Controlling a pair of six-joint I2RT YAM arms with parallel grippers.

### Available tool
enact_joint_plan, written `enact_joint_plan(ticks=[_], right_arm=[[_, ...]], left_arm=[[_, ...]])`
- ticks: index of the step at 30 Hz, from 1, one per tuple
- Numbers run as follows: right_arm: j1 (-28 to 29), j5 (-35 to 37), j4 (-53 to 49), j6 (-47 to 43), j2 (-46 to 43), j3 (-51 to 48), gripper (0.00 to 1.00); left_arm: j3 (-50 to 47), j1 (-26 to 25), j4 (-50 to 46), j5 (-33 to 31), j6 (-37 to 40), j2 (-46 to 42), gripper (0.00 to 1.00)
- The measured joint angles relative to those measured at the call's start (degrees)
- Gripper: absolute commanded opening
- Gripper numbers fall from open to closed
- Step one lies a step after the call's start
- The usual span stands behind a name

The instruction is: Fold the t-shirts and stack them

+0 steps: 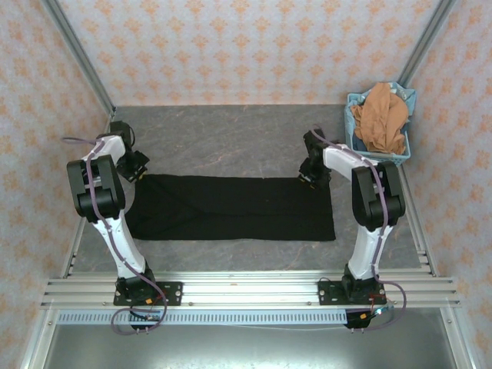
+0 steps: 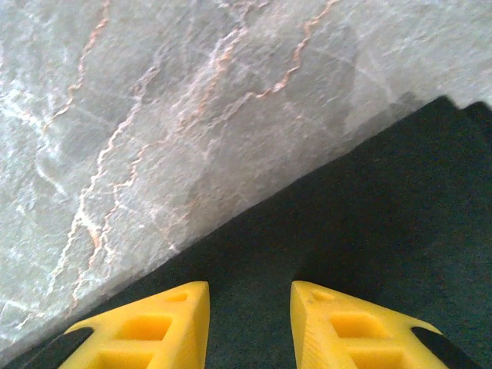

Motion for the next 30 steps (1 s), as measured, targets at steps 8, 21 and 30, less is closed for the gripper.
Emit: enact_joint_plan(ticks=[8, 21, 30], right_arm=[[-1.8, 3.9, -5.7, 1.0, 5.4, 7.1, 0.26], [-4.4, 1.4, -6.8, -3.6, 8.9, 13.0, 0.41], [-4.2, 1.2, -8.2, -7.4, 6.2, 13.1, 0.46]], left_arm=[[0.0, 0.7, -0.4, -1.9, 0.0, -3.5, 0.00], [3.6, 1.9, -3.1, -0.5, 1.7, -2.3, 0.50], [-9.0, 2.4, -8.7, -5.2, 0.7, -18.7, 0.47]])
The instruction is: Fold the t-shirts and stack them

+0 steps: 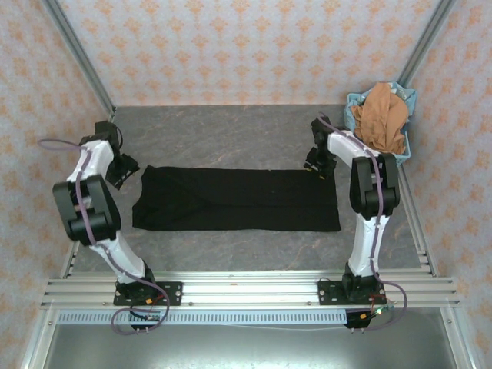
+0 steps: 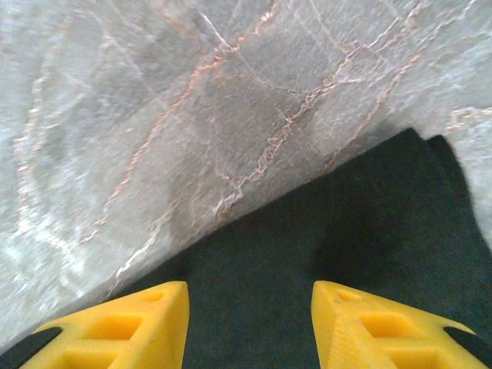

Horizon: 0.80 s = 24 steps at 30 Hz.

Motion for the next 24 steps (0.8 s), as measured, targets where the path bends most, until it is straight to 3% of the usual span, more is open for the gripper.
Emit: enact_joint_plan(ticks=[5, 11, 20, 22, 24], right_arm=[[1.5, -0.2, 0.5, -0.6, -7.0, -2.1, 0.46], [4.1, -1.9, 1.9, -0.6, -9.1, -4.5, 0.46], [5.1, -3.5, 2.1, -0.6, -9.1, -5.3, 0.46], [5.1, -3.5, 2.1, -0.8, -9.1, -5.3, 0.45], [5.1, -3.5, 2.1, -0.9, -9.1, -5.3, 0.45]], left_arm=[[-14.3, 0.0, -4.1, 1.1, -6.4, -13.3, 0.45], [-21.4, 0.0, -7.4, 2.4, -12.9, -14.5, 0.50], [-27.0, 0.0, -4.9, 6.0, -22.1, -15.5, 0.51], [-27.1, 0.0, -4.3, 6.4, -23.8, -15.6, 0.47], [-27.1, -0.4, -3.5, 6.5, -25.2, -16.3, 0.31]])
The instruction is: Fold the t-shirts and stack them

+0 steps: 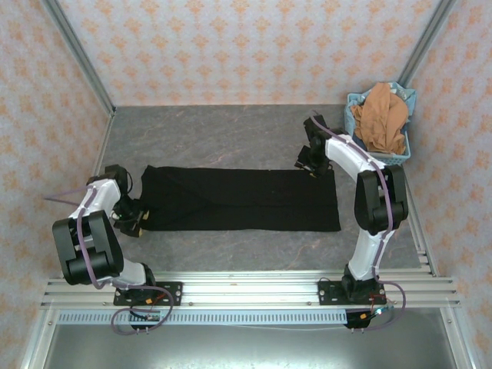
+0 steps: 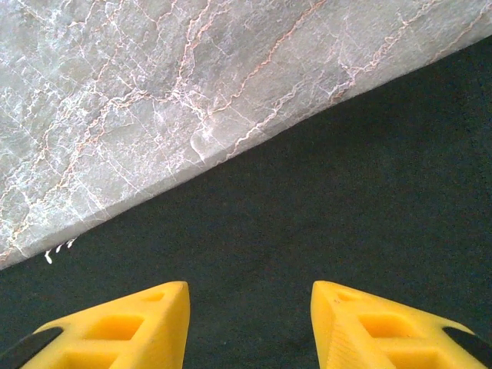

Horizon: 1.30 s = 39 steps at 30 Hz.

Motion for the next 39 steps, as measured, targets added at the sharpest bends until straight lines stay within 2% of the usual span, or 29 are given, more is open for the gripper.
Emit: enact_joint_plan(ticks=[2, 3, 4, 8, 16, 20, 28, 35, 39], right_arm=[[0.0, 0.0, 0.1, 0.0, 0.0, 0.0, 0.44], [0.0, 0.0, 0.1, 0.0, 0.0, 0.0, 0.44], [0.0, 0.0, 0.1, 0.0, 0.0, 0.0, 0.44], [0.0, 0.0, 0.2, 0.0, 0.1, 0.0, 0.43], [0.0, 0.0, 0.2, 0.0, 1.3, 0.0, 0.43], [0.0, -0.2, 0.2, 0.0, 1.6, 0.0, 0.43], [0.0, -0.5, 0.2, 0.0, 1.8, 0.0, 0.42], [0.0, -0.7, 0.2, 0.0, 1.8, 0.0, 0.42], [0.0, -0.9, 0.2, 0.0, 1.8, 0.0, 0.42]], left_arm=[[0.0, -0.2, 0.2, 0.0, -1.2, -1.0, 0.10], [0.0, -0.3, 0.1, -0.3, -1.5, -1.7, 0.02], [0.0, -0.3, 0.0, -0.5, -1.8, -2.5, 0.00], [0.0, -1.1, -2.0, -1.5, -3.2, -6.1, 0.00], [-5.4, -11.1, -5.9, -2.0, -11.0, -16.3, 0.00], [-6.8, -12.3, -8.1, -2.3, -15.2, -23.5, 0.00], [-6.2, -17.1, -10.9, -2.3, -19.5, -23.9, 0.00], [-4.0, -25.0, -14.2, -3.4, -24.2, -27.3, 0.00], [-4.0, -27.7, -15.5, -3.5, -26.4, -28.3, 0.00]])
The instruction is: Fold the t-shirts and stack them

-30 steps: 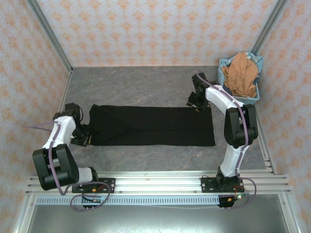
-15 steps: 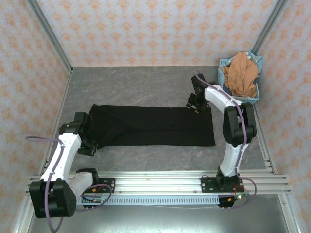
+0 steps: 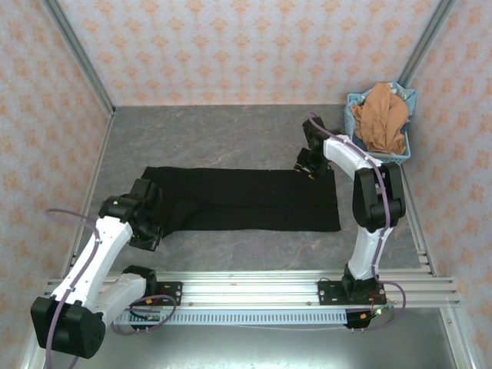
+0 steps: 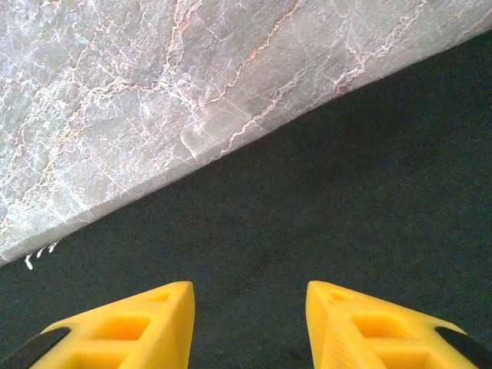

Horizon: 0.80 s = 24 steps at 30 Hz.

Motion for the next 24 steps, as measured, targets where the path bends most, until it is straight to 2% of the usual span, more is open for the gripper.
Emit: enact_joint_plan(ticks=[9, 18, 24], right_arm=[[0.0, -0.2, 0.0, 0.0, 0.0, 0.0, 0.42], [0.0, -0.4, 0.0, 0.0, 0.0, -1.2, 0.42], [0.0, -0.4, 0.1, 0.0, 0.0, -1.6, 0.42]], left_arm=[[0.7, 0.2, -0.1, -3.7, -0.2, 3.1, 0.00], [13.1, 8.8, 3.2, -10.3, 11.0, 20.4, 0.00], [18.5, 11.3, 4.7, -14.4, 16.0, 29.0, 0.00]])
